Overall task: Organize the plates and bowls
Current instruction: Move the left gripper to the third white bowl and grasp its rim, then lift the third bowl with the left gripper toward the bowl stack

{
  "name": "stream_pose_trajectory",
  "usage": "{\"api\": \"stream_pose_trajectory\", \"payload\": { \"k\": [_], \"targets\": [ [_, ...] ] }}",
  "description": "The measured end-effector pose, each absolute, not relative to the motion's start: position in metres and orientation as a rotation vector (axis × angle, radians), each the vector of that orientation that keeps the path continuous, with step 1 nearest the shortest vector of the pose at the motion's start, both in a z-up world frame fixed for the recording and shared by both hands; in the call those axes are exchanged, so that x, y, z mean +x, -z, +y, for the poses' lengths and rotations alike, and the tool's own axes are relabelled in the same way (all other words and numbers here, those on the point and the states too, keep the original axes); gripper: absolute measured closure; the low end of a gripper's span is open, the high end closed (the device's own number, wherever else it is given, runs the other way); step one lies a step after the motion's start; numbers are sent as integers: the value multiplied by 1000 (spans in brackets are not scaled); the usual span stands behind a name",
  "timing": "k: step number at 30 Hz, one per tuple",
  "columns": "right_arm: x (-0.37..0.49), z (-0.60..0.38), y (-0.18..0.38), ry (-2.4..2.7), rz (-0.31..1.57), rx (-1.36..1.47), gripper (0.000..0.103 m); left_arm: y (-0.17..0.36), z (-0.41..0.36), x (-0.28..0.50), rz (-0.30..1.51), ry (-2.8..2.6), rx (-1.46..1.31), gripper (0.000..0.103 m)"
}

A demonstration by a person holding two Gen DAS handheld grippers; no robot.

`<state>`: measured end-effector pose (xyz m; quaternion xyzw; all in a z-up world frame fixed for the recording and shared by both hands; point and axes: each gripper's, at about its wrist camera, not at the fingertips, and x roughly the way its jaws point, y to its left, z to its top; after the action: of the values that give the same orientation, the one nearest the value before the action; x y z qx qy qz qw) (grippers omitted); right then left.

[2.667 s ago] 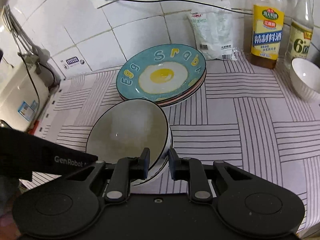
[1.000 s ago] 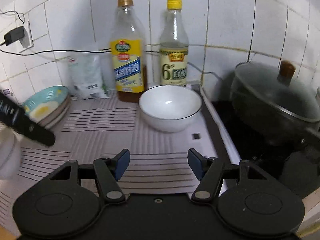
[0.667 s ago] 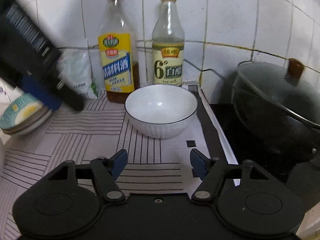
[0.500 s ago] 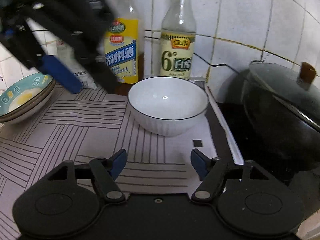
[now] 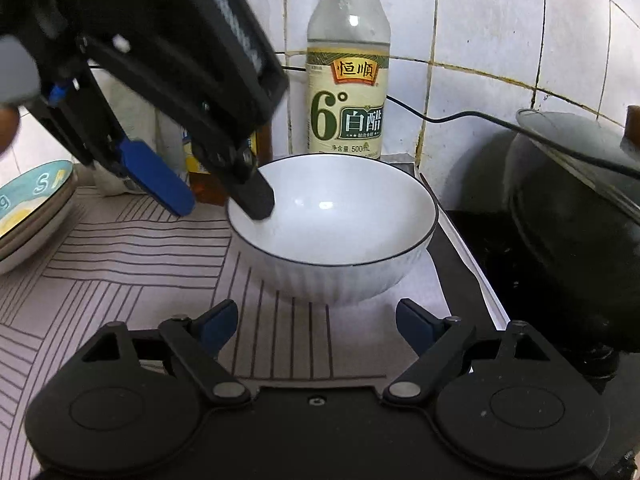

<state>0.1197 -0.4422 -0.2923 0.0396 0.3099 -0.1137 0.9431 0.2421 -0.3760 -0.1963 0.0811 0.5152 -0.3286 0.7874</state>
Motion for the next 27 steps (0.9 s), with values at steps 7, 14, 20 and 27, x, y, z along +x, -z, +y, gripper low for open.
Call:
{"api": "stream_pose_trajectory", "payload": {
  "k": [7, 14, 20, 27],
  "targets": [
    [138, -450, 294, 235, 637, 83, 14, 213, -388, 251, 1092, 725, 189, 63],
    [151, -459, 292, 246, 652, 140, 13, 218, -393, 264, 1134, 749, 151, 85],
    [154, -457, 290, 258, 667, 133, 13, 215, -390, 258, 1107, 757, 244, 92],
    [145, -445, 288, 259, 651, 178, 13, 207, -375, 245, 1084, 767, 300, 92]
  ]
}}
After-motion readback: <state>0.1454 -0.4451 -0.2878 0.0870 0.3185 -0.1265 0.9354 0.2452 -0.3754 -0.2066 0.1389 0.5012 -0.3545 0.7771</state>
